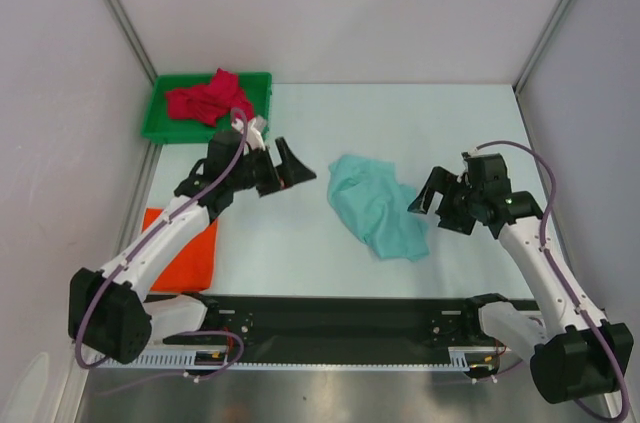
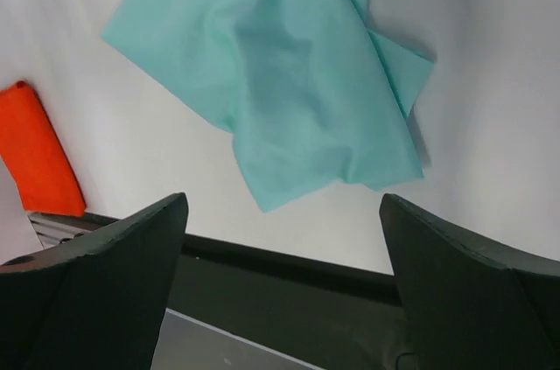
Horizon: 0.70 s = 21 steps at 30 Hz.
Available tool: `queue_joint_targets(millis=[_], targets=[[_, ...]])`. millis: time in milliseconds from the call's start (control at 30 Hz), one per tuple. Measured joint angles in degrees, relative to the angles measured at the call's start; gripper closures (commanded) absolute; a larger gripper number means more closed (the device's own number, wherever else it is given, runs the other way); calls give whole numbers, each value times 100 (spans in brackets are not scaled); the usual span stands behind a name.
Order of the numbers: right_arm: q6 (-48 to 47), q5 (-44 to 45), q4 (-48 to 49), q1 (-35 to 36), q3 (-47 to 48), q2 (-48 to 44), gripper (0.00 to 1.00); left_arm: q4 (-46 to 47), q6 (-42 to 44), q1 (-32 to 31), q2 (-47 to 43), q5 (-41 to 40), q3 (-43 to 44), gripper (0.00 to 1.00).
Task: Fold and stack the t-shirts
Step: Move the tshirt to the center of the board
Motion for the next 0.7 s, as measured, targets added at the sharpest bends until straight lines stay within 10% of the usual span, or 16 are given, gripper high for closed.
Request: queue_joint_targets(millis=[200, 400, 700], targets=[[-245, -107, -55, 35, -76, 529, 18, -1314, 813, -313, -697, -525, -614, 3], [-560, -142, 275, 37, 57, 1792, 32, -1097, 1045, -1303, 341, -621, -286, 37], [-885, -146, 575, 24, 597, 3077, 19, -1394, 1690, -960, 2914, -627, 2022, 12]])
